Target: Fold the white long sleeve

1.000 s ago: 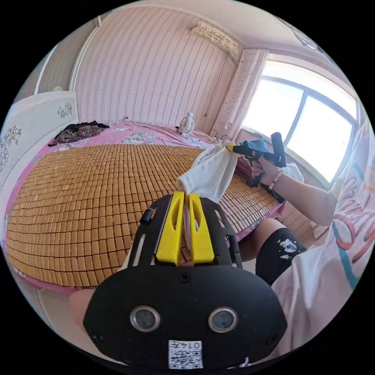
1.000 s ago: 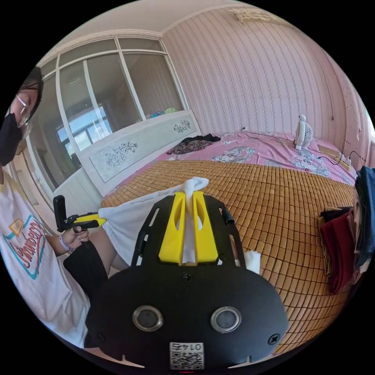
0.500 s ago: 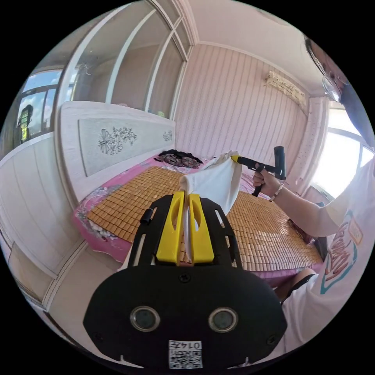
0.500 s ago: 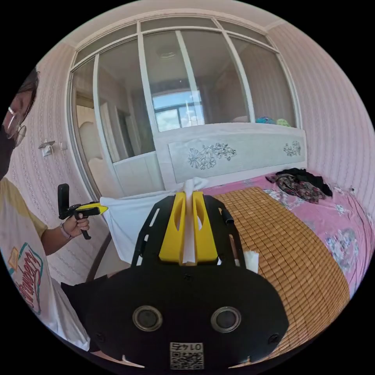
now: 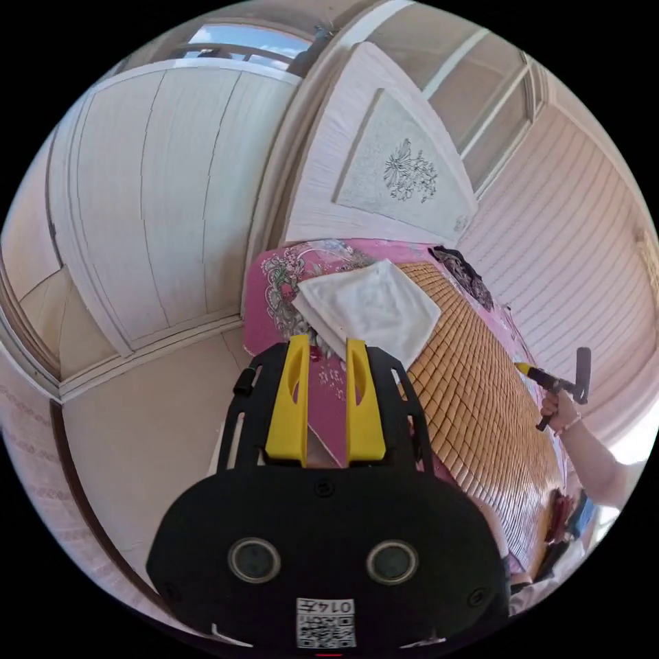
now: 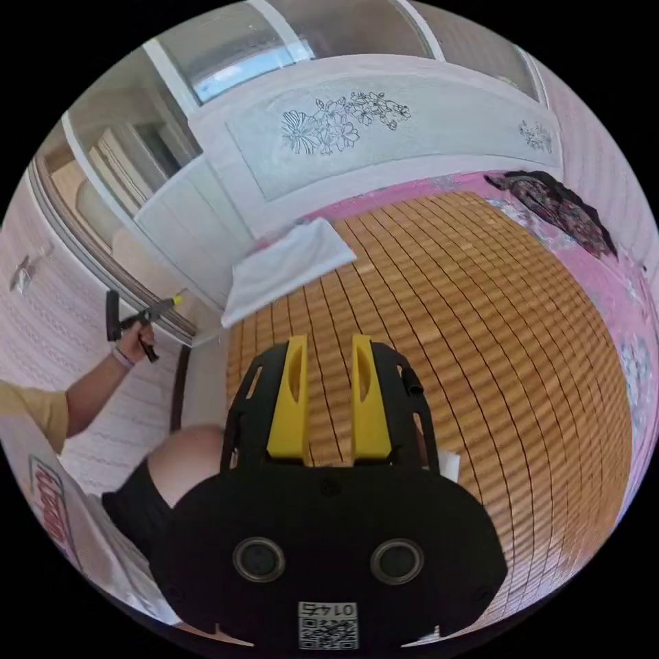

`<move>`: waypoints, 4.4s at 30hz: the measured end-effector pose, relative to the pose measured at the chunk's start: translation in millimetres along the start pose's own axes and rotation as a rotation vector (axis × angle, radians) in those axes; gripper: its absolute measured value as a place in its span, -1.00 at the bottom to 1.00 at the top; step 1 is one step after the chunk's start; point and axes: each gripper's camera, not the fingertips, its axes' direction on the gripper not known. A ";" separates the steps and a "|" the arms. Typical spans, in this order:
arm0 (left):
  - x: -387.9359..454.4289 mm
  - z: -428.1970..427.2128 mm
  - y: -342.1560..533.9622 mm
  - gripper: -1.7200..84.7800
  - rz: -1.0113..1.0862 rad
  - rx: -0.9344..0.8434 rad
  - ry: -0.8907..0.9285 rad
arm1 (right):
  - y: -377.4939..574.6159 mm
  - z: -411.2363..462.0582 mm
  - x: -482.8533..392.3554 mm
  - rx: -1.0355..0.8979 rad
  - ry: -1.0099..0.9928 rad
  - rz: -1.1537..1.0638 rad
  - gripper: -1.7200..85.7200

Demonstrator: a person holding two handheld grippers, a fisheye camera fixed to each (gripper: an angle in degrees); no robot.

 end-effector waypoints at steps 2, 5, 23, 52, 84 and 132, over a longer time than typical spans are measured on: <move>21.6 -11.2 34.5 -0.79 0.062 -0.009 0.034 | 128.4 -44.6 -5.0 -0.063 0.191 0.013 -0.78; 82.0 -33.4 91.8 -0.87 0.235 -0.040 0.088 | 281.8 -128.9 -41.8 -0.121 0.481 0.119 -0.82; 651.1 -151.1 520.5 -0.87 1.439 -0.135 1.204 | 780.6 -412.5 -309.1 0.337 1.292 1.092 -0.86; 1084.7 -53.3 1074.2 -0.84 1.888 -0.685 0.928 | 1054.3 -582.6 -206.9 0.755 1.188 1.271 -0.90; 687.6 -75.0 537.2 -0.89 1.148 0.022 1.009 | 578.4 -534.7 -236.2 0.848 0.550 0.307 -0.94; 1002.6 146.7 929.3 -0.75 1.450 -1.015 1.005 | 912.0 -552.1 -54.0 0.257 1.040 1.018 -0.94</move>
